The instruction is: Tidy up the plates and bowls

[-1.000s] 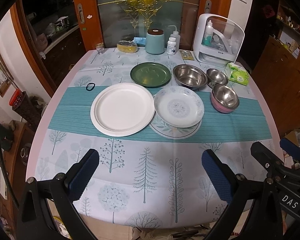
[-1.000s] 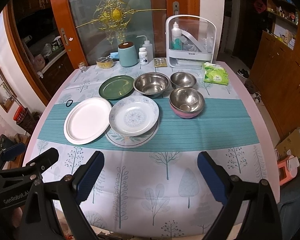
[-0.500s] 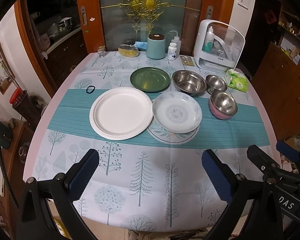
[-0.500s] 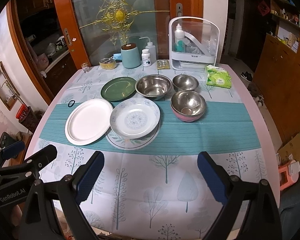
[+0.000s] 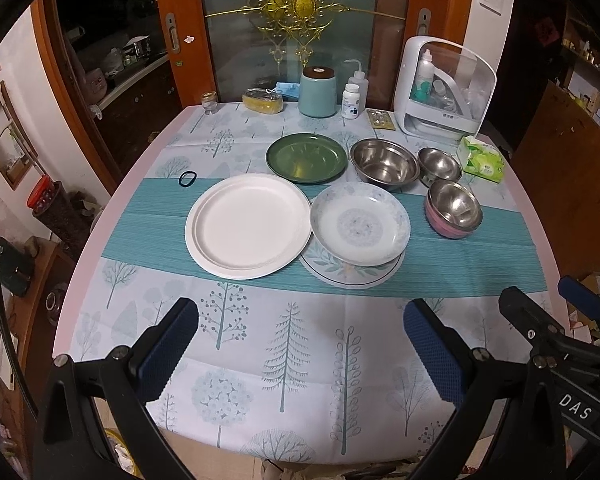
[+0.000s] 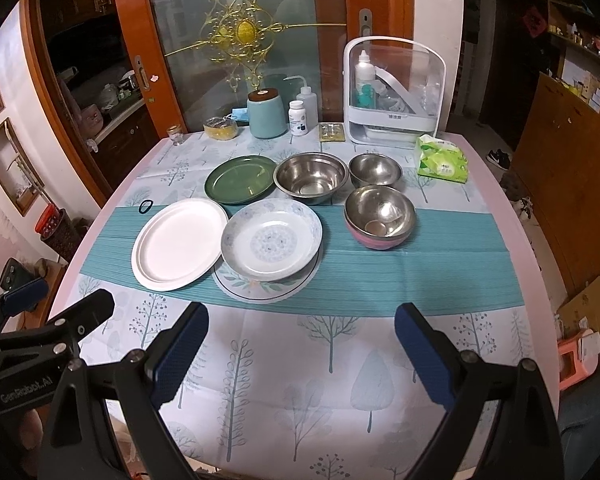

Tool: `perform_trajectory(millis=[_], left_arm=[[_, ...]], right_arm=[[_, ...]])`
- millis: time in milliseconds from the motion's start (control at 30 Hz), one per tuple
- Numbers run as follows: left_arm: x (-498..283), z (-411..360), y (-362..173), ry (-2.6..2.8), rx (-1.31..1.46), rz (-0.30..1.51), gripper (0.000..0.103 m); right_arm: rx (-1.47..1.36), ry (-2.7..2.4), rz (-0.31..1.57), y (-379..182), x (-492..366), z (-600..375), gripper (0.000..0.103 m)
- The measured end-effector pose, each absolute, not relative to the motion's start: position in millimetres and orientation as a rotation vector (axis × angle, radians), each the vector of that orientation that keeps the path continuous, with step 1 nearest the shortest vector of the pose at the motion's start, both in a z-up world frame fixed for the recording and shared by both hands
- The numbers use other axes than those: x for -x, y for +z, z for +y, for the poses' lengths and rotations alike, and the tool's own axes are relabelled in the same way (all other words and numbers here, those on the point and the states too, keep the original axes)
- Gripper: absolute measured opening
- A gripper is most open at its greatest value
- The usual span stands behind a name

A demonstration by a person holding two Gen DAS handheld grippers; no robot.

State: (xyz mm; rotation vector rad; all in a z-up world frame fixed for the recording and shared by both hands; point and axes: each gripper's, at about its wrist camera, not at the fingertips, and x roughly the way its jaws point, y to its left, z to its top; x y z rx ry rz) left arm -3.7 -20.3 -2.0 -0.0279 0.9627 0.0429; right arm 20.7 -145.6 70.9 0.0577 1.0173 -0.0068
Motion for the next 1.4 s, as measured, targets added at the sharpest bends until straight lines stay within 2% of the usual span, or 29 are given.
perform_trajectory(millis=[833,1300,1400], left_arm=[[4.7,-6.6,9.0,0.113,0.007,0.909,0.102],[-78.8,97.3,-0.7,0.07,-0.045,0.906,0.102],[-105.1,124.5,-14.1,0.068,-0.054,0.923,0.102]], right_arm=[[-0.017,0.096,0.955,74.2,-28.2,-142.7,0.096],[-0.009,0.028,0.986,61.3,-85.0,-71.7,0.094],[-0.012,0.016,1.008,48.2,-106.3,-52.2,0.09]])
